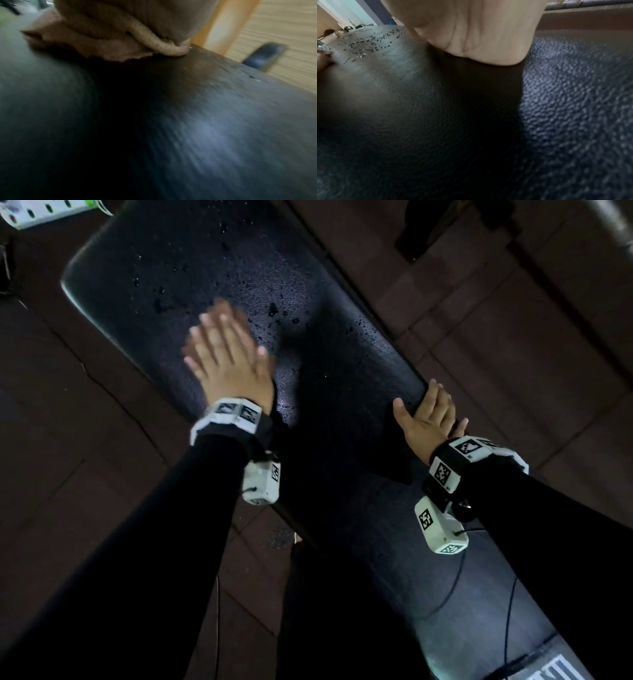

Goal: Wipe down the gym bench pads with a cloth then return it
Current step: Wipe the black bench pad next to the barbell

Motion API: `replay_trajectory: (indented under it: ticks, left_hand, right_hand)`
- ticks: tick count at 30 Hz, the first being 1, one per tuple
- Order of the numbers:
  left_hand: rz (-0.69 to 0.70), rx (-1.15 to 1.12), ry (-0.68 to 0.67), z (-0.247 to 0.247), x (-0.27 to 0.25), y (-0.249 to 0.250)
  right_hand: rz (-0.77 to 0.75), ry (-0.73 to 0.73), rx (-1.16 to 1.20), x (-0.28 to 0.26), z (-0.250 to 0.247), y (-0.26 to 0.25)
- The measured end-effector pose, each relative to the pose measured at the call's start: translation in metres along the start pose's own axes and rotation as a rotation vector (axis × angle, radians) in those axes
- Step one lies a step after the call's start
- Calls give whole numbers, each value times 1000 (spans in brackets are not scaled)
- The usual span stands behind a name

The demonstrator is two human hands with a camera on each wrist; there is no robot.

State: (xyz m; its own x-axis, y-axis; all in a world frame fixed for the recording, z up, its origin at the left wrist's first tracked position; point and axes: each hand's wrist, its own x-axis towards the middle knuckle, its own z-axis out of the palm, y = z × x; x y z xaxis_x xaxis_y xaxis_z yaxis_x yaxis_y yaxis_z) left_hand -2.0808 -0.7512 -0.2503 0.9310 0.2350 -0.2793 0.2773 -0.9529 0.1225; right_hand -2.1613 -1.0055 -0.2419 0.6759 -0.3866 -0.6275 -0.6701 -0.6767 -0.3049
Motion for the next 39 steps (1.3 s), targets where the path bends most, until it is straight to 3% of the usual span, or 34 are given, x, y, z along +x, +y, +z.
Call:
replay_trajectory:
  ticks: [4, 9, 12, 19, 21, 27, 34, 39]
  left_hand:
    - [169, -33, -44, 16, -64, 31]
    - [-10, -78, -60, 18, -122, 19]
    - [-131, -155, -34, 13, -114, 7]
    - [-365, -132, 120, 8, -38, 12]
    - [-329, -125, 93, 8, -25, 21]
    - [51, -137, -22, 22, -42, 73]
    - [122, -485, -43, 1, -47, 62]
    - [70, -191, -63, -17, -11, 1]
  right_hand:
    - [2, -40, 0, 1, -2, 0]
    - [-2, -55, -13, -1, -5, -2]
    - [-15, -55, -20, -1, -5, -1]
    - [-44, -49, -25, 3, 2, 5]
    - [-48, -44, -22, 4, 3, 5]
    - [-51, -55, -17, 3, 0, 5]
    - [-8, -102, -87, -3, -6, 1]
    - [21, -43, -130, -8, -3, -1]
